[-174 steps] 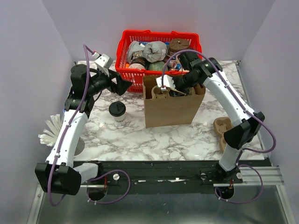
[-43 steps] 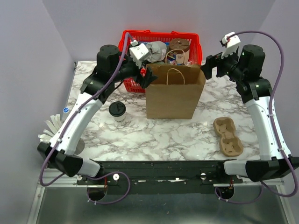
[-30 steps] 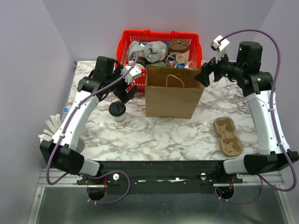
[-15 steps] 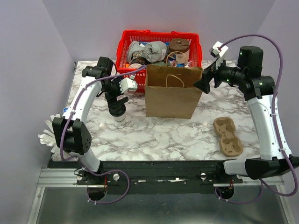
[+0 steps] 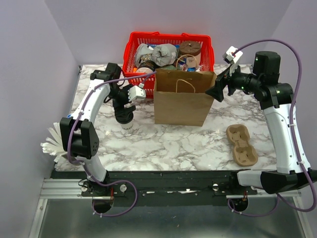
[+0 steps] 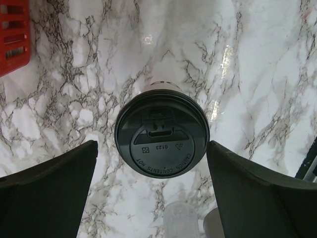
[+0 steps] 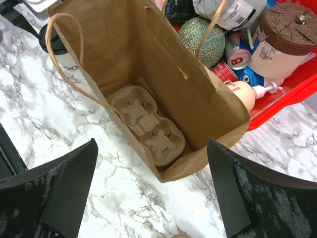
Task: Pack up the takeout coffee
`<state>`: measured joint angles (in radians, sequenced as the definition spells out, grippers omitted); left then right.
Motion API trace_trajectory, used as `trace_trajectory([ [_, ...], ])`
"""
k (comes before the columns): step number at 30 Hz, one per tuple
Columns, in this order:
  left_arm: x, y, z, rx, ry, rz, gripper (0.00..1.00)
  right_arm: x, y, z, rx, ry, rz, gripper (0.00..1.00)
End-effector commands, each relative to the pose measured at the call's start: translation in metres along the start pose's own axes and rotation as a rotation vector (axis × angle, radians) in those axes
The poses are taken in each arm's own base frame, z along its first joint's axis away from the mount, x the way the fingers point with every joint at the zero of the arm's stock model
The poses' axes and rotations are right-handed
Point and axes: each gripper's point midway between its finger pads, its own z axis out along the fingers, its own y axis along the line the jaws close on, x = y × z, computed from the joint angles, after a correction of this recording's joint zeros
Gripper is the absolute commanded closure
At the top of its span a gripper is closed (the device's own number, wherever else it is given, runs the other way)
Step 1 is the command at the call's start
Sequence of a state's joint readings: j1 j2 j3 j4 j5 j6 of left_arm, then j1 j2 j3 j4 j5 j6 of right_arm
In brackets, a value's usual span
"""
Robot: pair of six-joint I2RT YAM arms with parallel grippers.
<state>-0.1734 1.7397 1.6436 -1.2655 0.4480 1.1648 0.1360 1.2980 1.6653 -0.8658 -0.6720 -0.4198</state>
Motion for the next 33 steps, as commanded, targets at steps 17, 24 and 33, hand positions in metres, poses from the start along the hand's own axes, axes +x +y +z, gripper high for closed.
trace_trajectory([
  [17,0.009,0.000,0.016,0.008,-0.018,-0.016,0.02,0.005,-0.003,0.010,-0.033,0.015,0.018,0.00],
  [24,0.013,-0.001,0.019,-0.001,-0.012,-0.021,0.02,0.007,-0.004,0.014,-0.040,0.020,0.026,0.00],
  [33,0.015,-0.004,0.020,0.011,-0.009,-0.017,0.03,0.007,-0.004,0.014,-0.041,0.017,0.028,0.00],
])
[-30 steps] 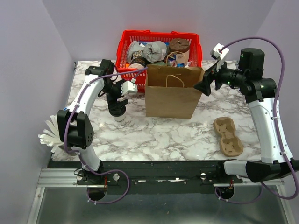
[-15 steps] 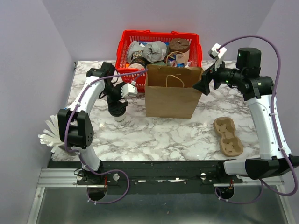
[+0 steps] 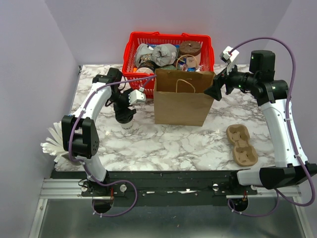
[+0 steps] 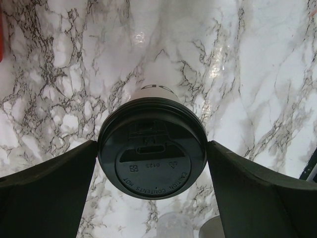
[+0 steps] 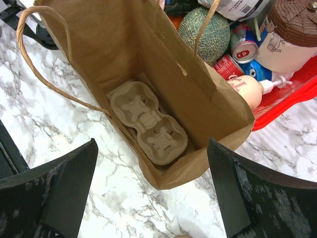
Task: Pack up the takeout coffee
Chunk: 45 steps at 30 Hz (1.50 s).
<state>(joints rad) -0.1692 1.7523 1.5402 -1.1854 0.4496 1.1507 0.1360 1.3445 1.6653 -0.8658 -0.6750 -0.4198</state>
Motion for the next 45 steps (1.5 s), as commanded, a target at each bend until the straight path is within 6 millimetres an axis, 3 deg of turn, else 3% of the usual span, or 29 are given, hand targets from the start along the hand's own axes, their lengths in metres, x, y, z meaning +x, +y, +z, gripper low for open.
trace_trajectory([
  [1,-0.002,-0.002,-0.007,-0.015,-0.020,0.013,0.03,-0.004,0.002,0.000,-0.022,-0.014,0.001,0.00],
  [19,-0.005,0.005,-0.015,-0.070,-0.045,0.004,0.02,-0.003,0.002,0.001,-0.024,-0.013,0.001,0.00],
  [37,0.011,0.001,-0.008,-0.072,0.012,-0.002,0.07,-0.004,0.001,0.004,-0.032,-0.013,0.011,0.00],
  [45,0.007,0.003,-0.015,-0.092,-0.008,-0.024,0.02,-0.004,-0.001,0.006,-0.036,-0.012,0.016,0.00],
])
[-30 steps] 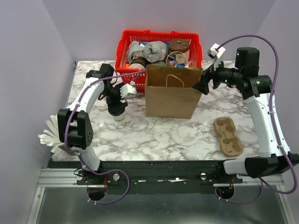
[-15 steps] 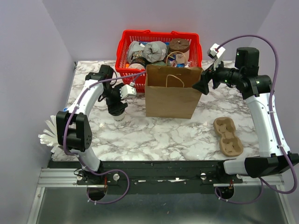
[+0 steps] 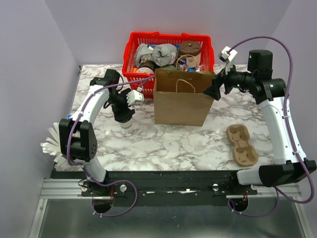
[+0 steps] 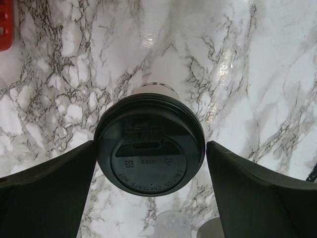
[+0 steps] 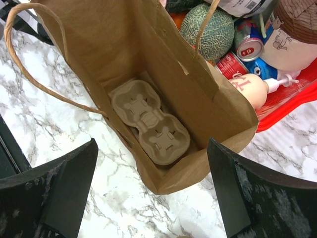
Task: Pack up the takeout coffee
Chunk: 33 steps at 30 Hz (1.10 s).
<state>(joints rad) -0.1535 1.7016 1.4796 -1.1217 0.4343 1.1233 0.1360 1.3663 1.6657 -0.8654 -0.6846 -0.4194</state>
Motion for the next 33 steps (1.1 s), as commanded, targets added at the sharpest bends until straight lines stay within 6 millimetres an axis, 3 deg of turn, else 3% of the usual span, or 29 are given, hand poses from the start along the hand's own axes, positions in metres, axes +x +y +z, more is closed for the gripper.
trace_trajectory([
  [1,0.001,0.004,-0.012,-0.045,-0.007,-0.010,0.02,-0.008,0.001,0.000,-0.021,-0.022,0.003,0.00],
  [19,0.001,0.009,-0.013,-0.071,-0.021,-0.021,0.02,-0.008,-0.001,0.004,-0.032,-0.022,0.013,0.00],
  [33,0.013,0.004,-0.005,-0.040,0.018,0.002,0.18,-0.009,-0.003,0.007,-0.033,-0.021,0.017,0.00],
])
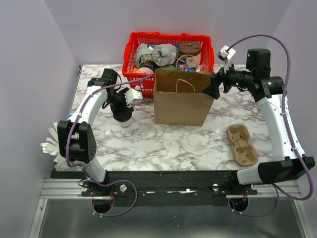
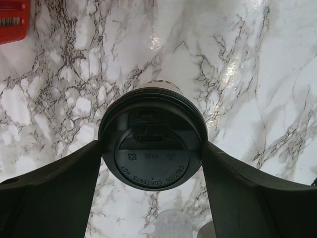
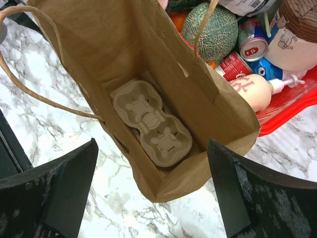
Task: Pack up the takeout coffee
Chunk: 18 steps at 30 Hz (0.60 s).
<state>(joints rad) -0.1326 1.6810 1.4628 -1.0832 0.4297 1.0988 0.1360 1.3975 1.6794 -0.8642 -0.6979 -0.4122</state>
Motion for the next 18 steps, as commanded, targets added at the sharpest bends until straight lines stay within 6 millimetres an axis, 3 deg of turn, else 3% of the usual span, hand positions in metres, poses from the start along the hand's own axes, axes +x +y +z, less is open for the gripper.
trace_trajectory([
  [1,0.010,-0.004,0.000,0.008,0.030,0.028,0.19,-0.010,-0.001,0.000,-0.014,-0.025,-0.001,0.00],
  [9,0.001,-0.012,-0.015,0.035,0.011,0.023,0.40,-0.028,-0.008,-0.004,0.020,-0.059,-0.022,0.00],
  [14,-0.011,-0.025,-0.028,0.022,-0.047,0.009,0.41,-0.047,-0.020,-0.004,0.043,-0.084,-0.065,0.00],
  [18,-0.025,-0.037,-0.049,-0.021,-0.108,-0.002,0.46,-0.061,-0.028,-0.002,0.025,-0.109,-0.096,0.00],
])
